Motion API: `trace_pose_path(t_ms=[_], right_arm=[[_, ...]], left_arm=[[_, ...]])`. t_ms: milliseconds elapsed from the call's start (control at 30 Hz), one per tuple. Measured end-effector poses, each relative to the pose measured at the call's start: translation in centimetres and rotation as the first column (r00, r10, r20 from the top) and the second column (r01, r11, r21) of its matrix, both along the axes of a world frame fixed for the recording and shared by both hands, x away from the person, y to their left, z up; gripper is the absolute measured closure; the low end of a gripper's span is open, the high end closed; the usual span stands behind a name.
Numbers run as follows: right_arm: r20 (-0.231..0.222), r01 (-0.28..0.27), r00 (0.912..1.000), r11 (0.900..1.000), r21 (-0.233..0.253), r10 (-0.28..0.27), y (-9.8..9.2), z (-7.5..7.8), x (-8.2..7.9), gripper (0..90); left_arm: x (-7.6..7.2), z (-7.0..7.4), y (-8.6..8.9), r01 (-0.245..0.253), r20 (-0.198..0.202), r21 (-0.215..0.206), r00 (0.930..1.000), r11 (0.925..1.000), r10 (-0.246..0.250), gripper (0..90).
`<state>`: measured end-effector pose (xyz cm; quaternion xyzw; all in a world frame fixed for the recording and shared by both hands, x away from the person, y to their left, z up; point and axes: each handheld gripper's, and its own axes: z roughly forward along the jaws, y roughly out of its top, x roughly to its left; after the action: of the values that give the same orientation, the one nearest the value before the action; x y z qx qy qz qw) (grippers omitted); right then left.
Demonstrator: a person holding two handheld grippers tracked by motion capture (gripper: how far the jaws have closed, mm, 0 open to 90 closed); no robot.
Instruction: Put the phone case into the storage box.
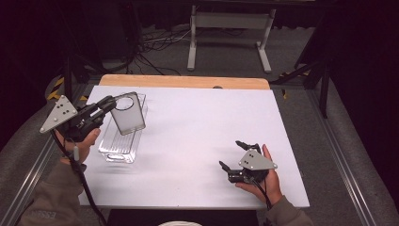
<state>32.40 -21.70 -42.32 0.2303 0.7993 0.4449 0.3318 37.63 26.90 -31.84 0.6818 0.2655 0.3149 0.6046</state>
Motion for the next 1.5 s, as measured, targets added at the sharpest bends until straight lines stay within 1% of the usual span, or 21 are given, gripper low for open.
trace_pose_path(t_ms=[67,100,233,333,400,533,633,700,800,833,900,967,1000,1033,1067,1100,1167,1333,1433,1500], right_arm=[[0.003,0.001,1.0,1.0,0.003,-0.001,0.0,0.0,0.0,12.7],[0.005,0.004,1.0,1.0,0.003,-0.004,0.0,0.0,0.0,12.3],[0.005,0.004,1.0,1.0,0.007,-0.004,0.0,-0.1,0.0,11.3],[0.003,0.01,0.9999,1.0,-0.003,-0.01,0.1,-0.2,0.1,11.2],[-0.001,0.007,1.0,1.0,-0.012,-0.007,0.2,-0.3,0.2,11.2],[-0.006,0.007,1.0,1.0,-0.023,-0.007,0.4,-0.4,0.2,11.3],[-0.007,0.018,0.9998,0.999,-0.037,-0.018,0.6,-0.4,0.2,11.3],[-0.004,0.012,0.9999,0.999,-0.043,-0.012,0.8,-0.5,0.1,11.3],[-0.009,0.012,0.9999,0.999,-0.05,-0.013,0.8,-0.6,0.2,11.4],[-0.012,0.013,0.9998,0.999,-0.05,-0.014,0.8,-0.6,0.2,11.4],[-0.015,0.021,0.9997,0.998,-0.058,-0.022,0.9,-0.6,0.2,11.4],[-0.014,0.021,0.9997,0.998,-0.055,-0.021,0.8,-0.6,0.2,11.4],[-0.015,0.021,0.9997,0.998,-0.056,-0.021,0.8,-0.6,0.2,11.4],[-0.016,0.022,0.9996,0.998,-0.054,-0.023,0.8,-0.6,0.3,11.4],[-0.017,0.023,0.9996,0.998,-0.054,-0.024,0.8,-0.6,0.3,11.4],[-0.017,0.023,0.9996,0.998,-0.054,-0.024,0.8,-0.6,0.3,11.4],[-0.02,0.023,0.9995,0.998,-0.057,-0.024,0.8,-0.7,0.4,11.4],[-0.023,0.023,0.9994,0.998,-0.059,-0.024,0.9,-0.7,0.4,11.4],[-0.023,0.025,0.9994,0.998,-0.063,-0.026,0.9,-0.7,0.4,11.4],[-0.024,0.025,0.9994,0.998,-0.065,-0.027,0.9,-0.7,0.4,11.4]], left_arm=[[0.1,0.0,0.2,-0.003,0.001,0.0,1.0,1.0,0.003,79.9],[0.1,0.0,0.3,-0.008,0.002,-0.006,1.0,0.9999,0.008,80.0],[0.4,0.0,0.6,-0.028,0.004,0.014,0.9996,0.9995,0.028,79.9],[0.8,-0.1,0.8,-0.028,-0.006,0.005,0.9996,0.9996,0.028,79.9],[1.4,-0.2,1.0,-0.034,-0.015,0.015,0.9993,0.9993,0.034,80.0],[1.9,-0.3,1.0,-0.036,-0.015,0.029,0.9992,0.9989,0.036,80.0],[2.7,-0.3,1.2,-0.051,-0.017,0.035,0.9985,0.9981,0.052,80.0],[3.3,-0.3,1.4,-0.05,-0.021,0.027,0.9985,0.9984,0.05,80.0],[3.7,-0.3,1.5,-0.054,-0.027,0.034,0.9981,0.998,0.055,80.0],[4.2,-0.3,1.5,-0.059,-0.031,0.036,0.9977,0.9976,0.06,80.0],[4.8,-0.4,1.6,-0.072,-0.037,0.041,0.9966,0.9965,0.074,80.0],[5.0,-0.4,1.7,-0.074,-0.042,0.041,0.9962,0.9964,0.076,80.0],[5.6,-0.5,1.7,-0.073,-0.052,0.044,0.9958,0.9963,0.076,80.0],[5.8,-0.5,1.7,-0.076,-0.056,0.046,0.9953,0.996,0.079,80.0],[6.1,-0.6,1.7,-0.08,-0.053,0.055,0.9952,0.9953,0.082,80.0],[6.1,-0.6,1.7,-0.08,-0.053,0.055,0.9952,0.9953,0.082,80.0],[6.6,-0.6,1.7,-0.089,-0.061,0.06,0.9938,0.9942,0.093,80.0],[7.8,-0.7,1.9,-0.099,-0.065,0.056,0.9926,0.9935,0.103,80.0],[8.6,-0.7,1.9,-0.098,-0.072,0.077,0.992,0.9922,0.104,80.0],[9.2,-0.9,1.8,-0.1,-0.077,0.084,0.9914,0.9915,0.106,80.0]])
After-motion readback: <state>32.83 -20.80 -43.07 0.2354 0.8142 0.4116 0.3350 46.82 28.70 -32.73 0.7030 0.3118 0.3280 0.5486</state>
